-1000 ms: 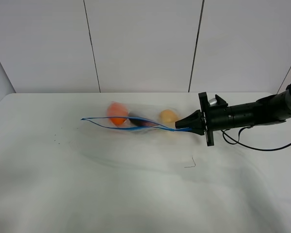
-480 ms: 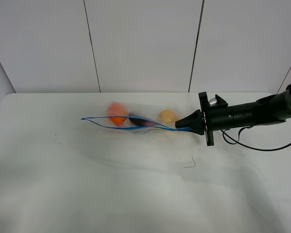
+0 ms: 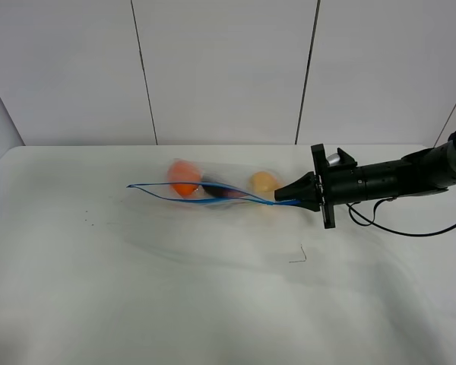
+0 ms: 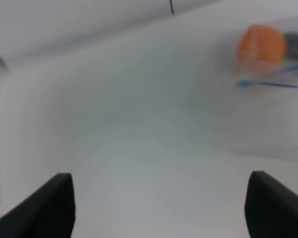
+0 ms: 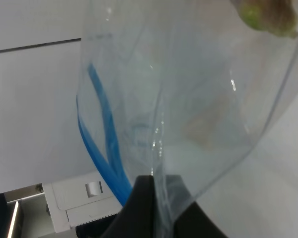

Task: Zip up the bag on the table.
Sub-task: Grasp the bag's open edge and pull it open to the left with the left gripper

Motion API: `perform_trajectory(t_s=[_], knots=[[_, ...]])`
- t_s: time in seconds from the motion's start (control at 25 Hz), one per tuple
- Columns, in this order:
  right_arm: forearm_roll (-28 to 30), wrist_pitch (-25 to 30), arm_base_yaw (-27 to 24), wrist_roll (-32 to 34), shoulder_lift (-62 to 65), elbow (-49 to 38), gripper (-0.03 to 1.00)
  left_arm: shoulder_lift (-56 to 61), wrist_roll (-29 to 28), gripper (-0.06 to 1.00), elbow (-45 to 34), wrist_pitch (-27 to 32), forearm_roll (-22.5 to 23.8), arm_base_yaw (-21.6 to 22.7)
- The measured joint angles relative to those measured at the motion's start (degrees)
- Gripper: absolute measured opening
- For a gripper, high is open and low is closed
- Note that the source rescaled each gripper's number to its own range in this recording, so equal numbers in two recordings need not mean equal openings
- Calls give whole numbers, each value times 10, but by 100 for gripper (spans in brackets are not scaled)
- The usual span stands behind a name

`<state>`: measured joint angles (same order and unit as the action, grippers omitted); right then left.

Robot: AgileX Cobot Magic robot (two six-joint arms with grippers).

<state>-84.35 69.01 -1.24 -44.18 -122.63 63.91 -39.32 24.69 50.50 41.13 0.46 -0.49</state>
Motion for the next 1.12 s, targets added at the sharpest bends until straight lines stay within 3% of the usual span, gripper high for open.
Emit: perform_trajectory(t_s=[0.04, 0.24, 0.4, 0.52, 0.6, 0.76, 1.0, 1.04, 1.12], knots=[[0, 0, 0, 0, 0, 0, 0, -41, 101, 95, 3, -74, 6, 0], [0, 0, 0, 0, 0, 0, 0, -135, 346, 95, 3, -319, 8, 0], [0, 0, 0, 0, 0, 0, 0, -211, 444, 95, 3, -529, 10, -2], [0, 0, 0, 0, 0, 0, 0, -262, 478, 95, 3, -633, 30, -17], [0, 0, 0, 0, 0, 0, 0, -284, 487, 95, 3, -674, 56, -36], [0, 0, 0, 0, 0, 0, 0, -322, 492, 95, 3, -694, 91, -108], [0, 0, 0, 0, 0, 0, 0, -378, 492, 95, -32, -698, 94, -256], [0, 0, 0, 0, 0, 0, 0, -378, 492, 95, -32, -698, 94, -256], [0, 0, 0, 0, 0, 0, 0, -414, 492, 95, -56, -709, 90, -315]])
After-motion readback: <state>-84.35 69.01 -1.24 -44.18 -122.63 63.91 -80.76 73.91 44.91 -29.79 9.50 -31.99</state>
